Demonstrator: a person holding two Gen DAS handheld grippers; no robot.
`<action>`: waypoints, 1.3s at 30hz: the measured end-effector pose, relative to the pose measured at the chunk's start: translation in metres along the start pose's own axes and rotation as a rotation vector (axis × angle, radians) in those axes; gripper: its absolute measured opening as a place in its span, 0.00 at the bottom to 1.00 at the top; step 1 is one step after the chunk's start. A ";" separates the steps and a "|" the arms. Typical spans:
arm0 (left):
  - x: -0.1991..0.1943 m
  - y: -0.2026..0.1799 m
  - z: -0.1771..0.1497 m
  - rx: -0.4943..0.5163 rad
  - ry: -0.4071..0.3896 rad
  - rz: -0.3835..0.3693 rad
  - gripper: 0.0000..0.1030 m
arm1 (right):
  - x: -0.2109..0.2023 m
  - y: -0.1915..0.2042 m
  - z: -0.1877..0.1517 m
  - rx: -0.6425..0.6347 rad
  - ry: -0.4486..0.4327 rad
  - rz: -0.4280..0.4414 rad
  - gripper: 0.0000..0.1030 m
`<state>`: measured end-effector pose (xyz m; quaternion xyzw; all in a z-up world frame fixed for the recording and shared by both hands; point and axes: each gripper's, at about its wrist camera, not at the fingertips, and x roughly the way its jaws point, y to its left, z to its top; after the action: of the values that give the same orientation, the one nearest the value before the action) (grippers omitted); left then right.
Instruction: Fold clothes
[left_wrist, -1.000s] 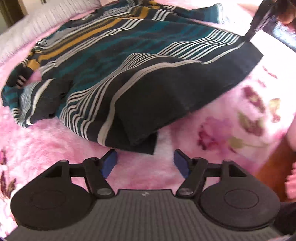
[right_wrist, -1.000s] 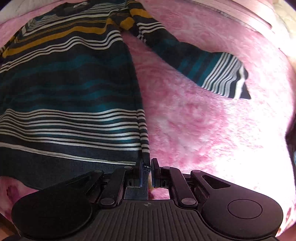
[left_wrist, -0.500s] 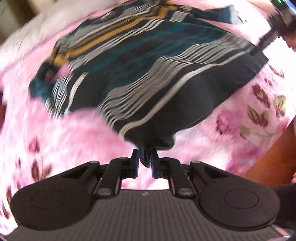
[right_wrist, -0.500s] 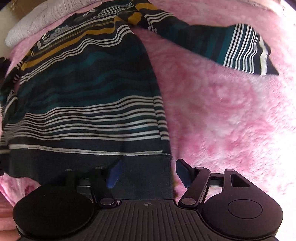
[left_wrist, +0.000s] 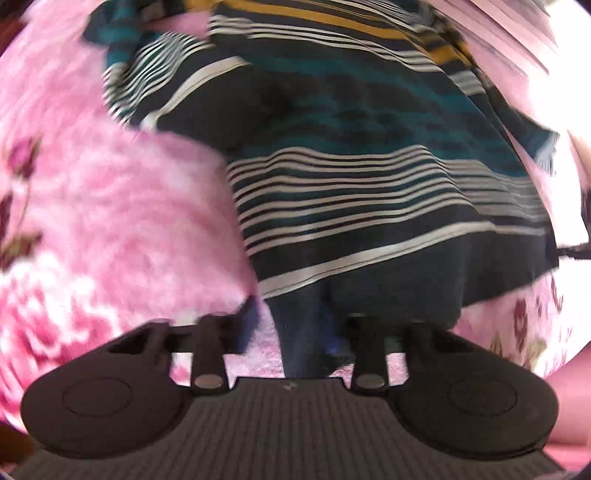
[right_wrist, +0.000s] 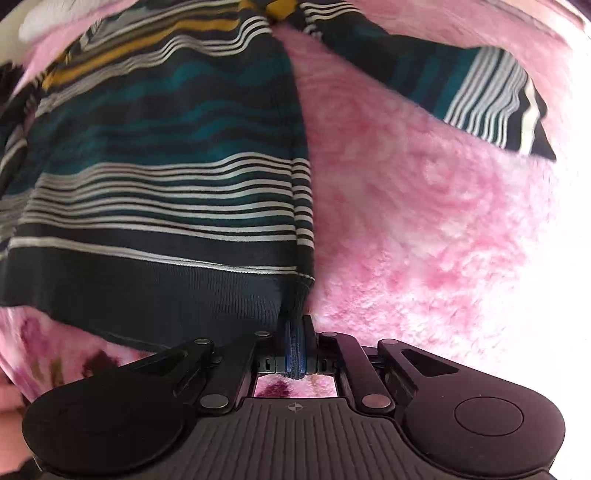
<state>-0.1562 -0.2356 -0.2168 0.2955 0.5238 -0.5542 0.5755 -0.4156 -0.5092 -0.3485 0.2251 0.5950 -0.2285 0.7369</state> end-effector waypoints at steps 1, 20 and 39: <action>-0.009 0.000 0.000 0.025 0.001 0.003 0.05 | -0.001 0.003 0.001 -0.023 0.007 -0.012 0.02; -0.086 0.044 -0.063 0.175 0.110 0.054 0.01 | -0.055 0.070 -0.121 0.077 0.170 0.061 0.01; -0.061 0.020 0.021 0.797 -0.132 0.191 0.58 | -0.065 0.145 -0.040 0.184 -0.009 -0.148 0.66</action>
<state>-0.1217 -0.2307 -0.1590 0.5062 0.2004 -0.6754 0.4973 -0.3712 -0.3651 -0.2842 0.2462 0.5832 -0.3367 0.6971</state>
